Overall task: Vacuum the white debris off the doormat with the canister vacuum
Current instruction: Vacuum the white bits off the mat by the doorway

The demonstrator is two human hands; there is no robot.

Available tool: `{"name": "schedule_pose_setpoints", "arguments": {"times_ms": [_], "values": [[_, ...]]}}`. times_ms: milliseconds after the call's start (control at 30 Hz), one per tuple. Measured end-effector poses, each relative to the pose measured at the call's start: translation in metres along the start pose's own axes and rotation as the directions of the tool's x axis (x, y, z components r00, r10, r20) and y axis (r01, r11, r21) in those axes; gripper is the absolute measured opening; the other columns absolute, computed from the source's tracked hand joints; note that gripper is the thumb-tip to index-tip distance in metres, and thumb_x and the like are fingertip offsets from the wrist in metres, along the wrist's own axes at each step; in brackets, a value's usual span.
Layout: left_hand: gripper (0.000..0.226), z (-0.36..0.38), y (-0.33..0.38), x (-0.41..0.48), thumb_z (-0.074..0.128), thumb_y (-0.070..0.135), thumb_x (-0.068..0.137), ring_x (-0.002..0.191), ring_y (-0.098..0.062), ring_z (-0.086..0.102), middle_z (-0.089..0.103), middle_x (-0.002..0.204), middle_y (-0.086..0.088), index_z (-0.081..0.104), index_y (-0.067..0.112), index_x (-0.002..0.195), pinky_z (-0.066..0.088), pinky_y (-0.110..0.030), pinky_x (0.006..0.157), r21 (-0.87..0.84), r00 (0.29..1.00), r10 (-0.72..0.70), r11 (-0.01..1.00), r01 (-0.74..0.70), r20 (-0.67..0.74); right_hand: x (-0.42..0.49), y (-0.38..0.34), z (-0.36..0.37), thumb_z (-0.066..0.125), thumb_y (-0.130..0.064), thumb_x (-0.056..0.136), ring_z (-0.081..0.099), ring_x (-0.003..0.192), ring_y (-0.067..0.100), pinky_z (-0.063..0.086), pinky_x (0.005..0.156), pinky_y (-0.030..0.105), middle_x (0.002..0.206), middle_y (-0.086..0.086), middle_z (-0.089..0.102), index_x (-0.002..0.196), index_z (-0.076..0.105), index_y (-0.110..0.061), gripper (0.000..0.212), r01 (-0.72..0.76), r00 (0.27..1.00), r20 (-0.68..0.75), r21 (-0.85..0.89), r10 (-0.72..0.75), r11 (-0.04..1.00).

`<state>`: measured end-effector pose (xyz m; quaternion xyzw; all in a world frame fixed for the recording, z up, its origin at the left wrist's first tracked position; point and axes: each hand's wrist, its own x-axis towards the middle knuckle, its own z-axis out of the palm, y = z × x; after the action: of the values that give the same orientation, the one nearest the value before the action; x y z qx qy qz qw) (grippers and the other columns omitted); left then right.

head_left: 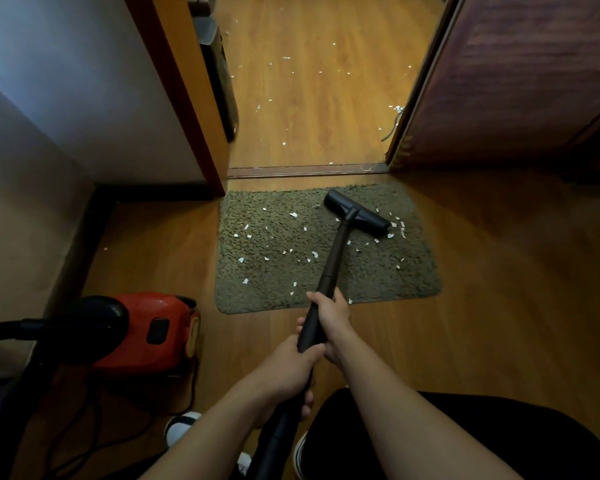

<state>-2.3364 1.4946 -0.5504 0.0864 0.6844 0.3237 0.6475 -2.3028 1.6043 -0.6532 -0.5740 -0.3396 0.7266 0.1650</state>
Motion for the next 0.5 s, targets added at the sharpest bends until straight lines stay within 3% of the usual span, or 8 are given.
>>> {"name": "schedule_pose_setpoints", "arguments": {"times_ms": [500], "values": [[0.014,0.006,0.02,0.017,0.044,0.032,0.106,0.038,-0.01,0.043,0.044,0.069,-0.006,0.048,0.023,0.116,0.041,-0.019,0.039,-0.003,1.0,0.013,1.0,-0.013,-0.018,0.022,-0.019,-0.005,0.058,-0.006,0.098,0.058,0.034,0.02,0.049,0.036,0.027,0.072,0.015,0.052,0.124,0.048,-0.009,0.027,0.01,1.0,-0.005,0.024,-0.01,1.0]]}}
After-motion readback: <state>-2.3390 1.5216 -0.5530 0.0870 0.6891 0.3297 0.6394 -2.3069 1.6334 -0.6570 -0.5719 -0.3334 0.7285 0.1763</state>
